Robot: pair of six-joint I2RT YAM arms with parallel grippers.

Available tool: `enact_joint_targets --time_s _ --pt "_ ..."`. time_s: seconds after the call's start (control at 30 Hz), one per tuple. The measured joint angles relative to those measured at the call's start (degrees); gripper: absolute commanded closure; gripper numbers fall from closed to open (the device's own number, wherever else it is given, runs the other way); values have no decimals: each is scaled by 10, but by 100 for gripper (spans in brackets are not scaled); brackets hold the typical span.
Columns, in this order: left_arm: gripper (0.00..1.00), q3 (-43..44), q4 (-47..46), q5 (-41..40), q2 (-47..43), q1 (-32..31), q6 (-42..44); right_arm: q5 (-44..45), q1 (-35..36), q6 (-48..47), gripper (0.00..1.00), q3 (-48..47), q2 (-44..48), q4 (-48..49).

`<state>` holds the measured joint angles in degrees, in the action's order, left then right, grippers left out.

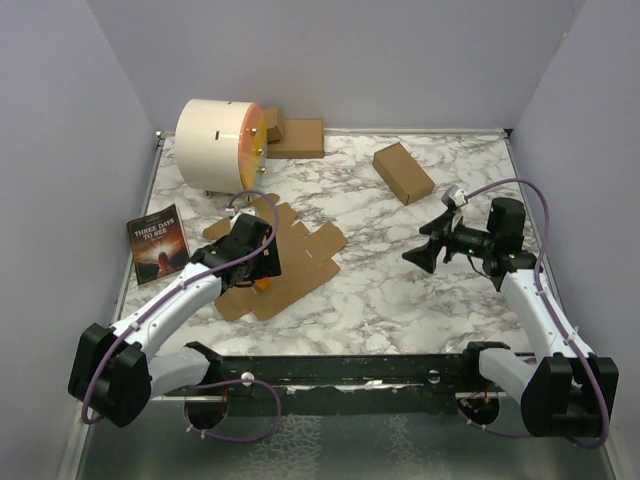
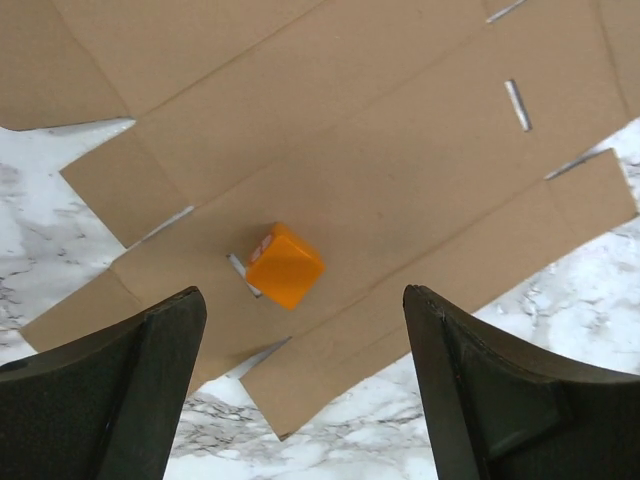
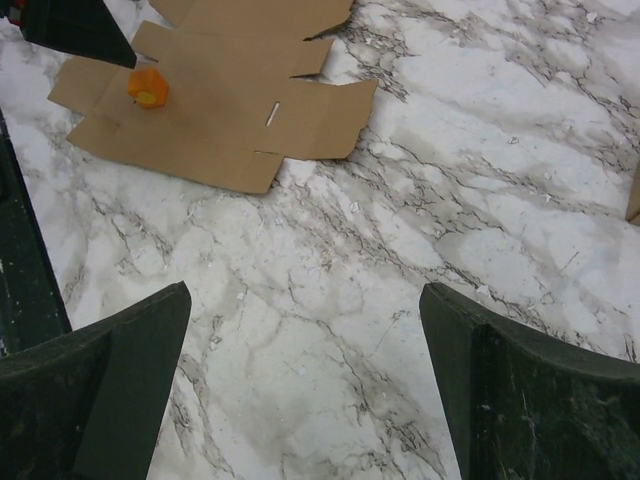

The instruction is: Fold the paper box

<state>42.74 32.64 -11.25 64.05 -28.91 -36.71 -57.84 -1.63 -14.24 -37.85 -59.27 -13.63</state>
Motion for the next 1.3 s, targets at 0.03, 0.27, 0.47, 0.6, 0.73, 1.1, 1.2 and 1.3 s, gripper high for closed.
enact_joint_targets --time_s 0.03,0.27,0.47,0.6,0.73,1.1,1.2,1.3 --pt "16 0 0 -7 6 0 5 2 0 -1 1 0 -1 0" --pt "20 19 -25 17 21 115 71 13 0 -7 1 0 -1 0" --pt "20 -26 -117 135 -10 305 77 17 0 -7 1 0 -1 0" --pt "24 -72 -184 221 -12 395 54 17 0 -7 1 0 -1 0" --pt "34 -108 -238 286 10 444 27 17 0 -7 1 0 -1 0" --pt "50 -157 -388 346 111 466 -39 17 0 -11 1 0 -1 0" --pt "53 -174 -433 351 130 466 -50 17 0 -11 1 0 -1 0" --pt "60 -192 -473 356 143 466 -64 17 0 -11 1 0 -1 0"
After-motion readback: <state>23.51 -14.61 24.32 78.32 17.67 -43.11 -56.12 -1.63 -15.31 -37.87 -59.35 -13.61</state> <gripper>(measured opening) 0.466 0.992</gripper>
